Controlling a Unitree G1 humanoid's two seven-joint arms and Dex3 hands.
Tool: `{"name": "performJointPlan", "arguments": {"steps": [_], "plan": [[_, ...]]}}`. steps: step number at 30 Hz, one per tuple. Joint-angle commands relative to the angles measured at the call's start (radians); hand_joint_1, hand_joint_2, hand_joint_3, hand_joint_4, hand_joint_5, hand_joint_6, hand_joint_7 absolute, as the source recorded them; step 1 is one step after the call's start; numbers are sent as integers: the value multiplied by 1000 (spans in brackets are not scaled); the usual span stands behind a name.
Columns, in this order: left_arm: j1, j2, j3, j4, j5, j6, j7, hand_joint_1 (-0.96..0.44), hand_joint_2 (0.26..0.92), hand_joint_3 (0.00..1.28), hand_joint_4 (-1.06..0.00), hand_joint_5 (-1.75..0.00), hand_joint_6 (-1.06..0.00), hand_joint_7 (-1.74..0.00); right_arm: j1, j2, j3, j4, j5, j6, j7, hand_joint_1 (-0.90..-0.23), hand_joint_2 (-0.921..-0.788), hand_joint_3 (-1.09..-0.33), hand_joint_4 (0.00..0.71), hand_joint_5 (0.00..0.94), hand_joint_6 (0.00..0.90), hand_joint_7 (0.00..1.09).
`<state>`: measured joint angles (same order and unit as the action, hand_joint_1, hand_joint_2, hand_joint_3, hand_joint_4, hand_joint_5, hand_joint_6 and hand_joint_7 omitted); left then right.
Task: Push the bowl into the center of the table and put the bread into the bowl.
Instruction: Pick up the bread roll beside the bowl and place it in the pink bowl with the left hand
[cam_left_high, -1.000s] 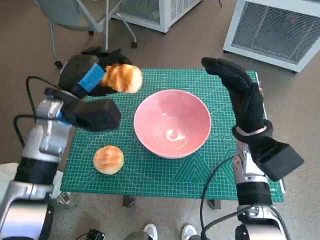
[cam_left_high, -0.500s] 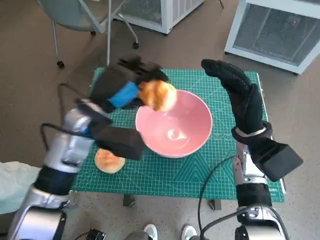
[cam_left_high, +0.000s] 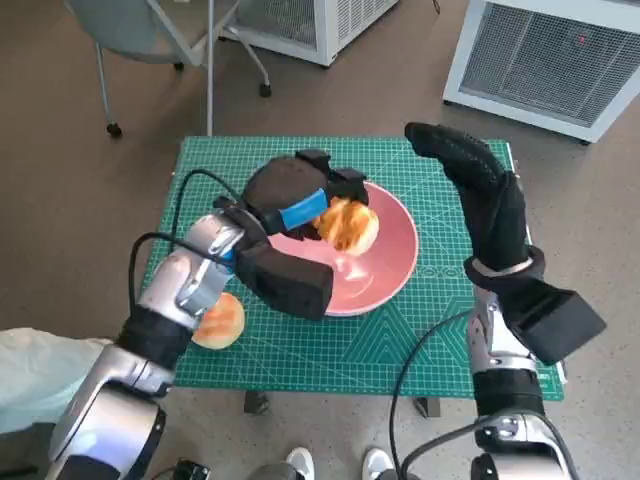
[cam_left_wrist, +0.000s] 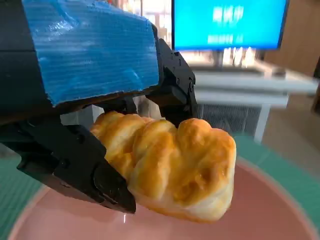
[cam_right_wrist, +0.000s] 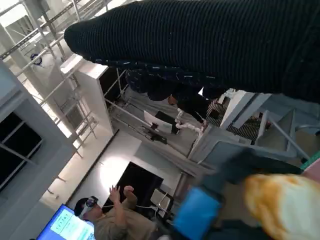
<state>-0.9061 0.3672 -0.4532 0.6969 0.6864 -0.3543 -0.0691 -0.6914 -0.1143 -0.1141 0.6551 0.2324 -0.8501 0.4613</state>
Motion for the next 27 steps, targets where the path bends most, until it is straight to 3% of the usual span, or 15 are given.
{"name": "performJointPlan", "arguments": {"steps": [1,5,6,8,9,12,19,25,27], "plan": [[-47,-30,-21,102,14,-30,32,2,920,55,-719,-1146,-625,-1156,25,-2,-2,4,5,7,3,-696,-921,-776,168,0,-1,529],[-53,-43,-28,140,20,-12,27,1,921,155,-621,-1264,-498,-1263,27,2,0,1,2,6,0,-696,-921,-776,169,1,-1,529],[-52,-44,-28,141,20,-4,21,2,903,159,-546,-1122,-446,-1141,28,2,0,0,1,6,-1,-695,-921,-776,169,1,-1,529],[-48,-42,-29,136,24,14,8,1,864,118,-426,-529,-392,-605,28,3,0,-1,1,5,-1,-694,-921,-776,169,1,-1,529],[-47,-38,-31,130,28,22,4,-5,855,91,-388,-341,-384,-416,28,3,0,0,2,6,-1,-693,-921,-776,169,1,-1,529],[-42,-23,-35,103,42,43,-10,-86,819,42,-264,-112,-332,-161,29,6,0,-3,4,7,-1,-695,-921,-776,169,0,-1,530],[-7,13,-4,-8,18,90,-72,-311,794,11,-79,-8,-225,-13,32,11,3,-9,-2,6,-7,-697,-921,-776,168,0,-1,530],[5,19,-1,-41,13,110,-89,-355,793,6,-48,-1,-203,-2,32,11,3,-9,-2,6,-7,-697,-921,-775,169,0,-1,530],[52,68,44,-138,-29,88,-105,-389,793,5,-45,-1,-194,-2,31,14,4,-4,-9,4,-13,-697,-921,-776,169,0,-1,530]]}}
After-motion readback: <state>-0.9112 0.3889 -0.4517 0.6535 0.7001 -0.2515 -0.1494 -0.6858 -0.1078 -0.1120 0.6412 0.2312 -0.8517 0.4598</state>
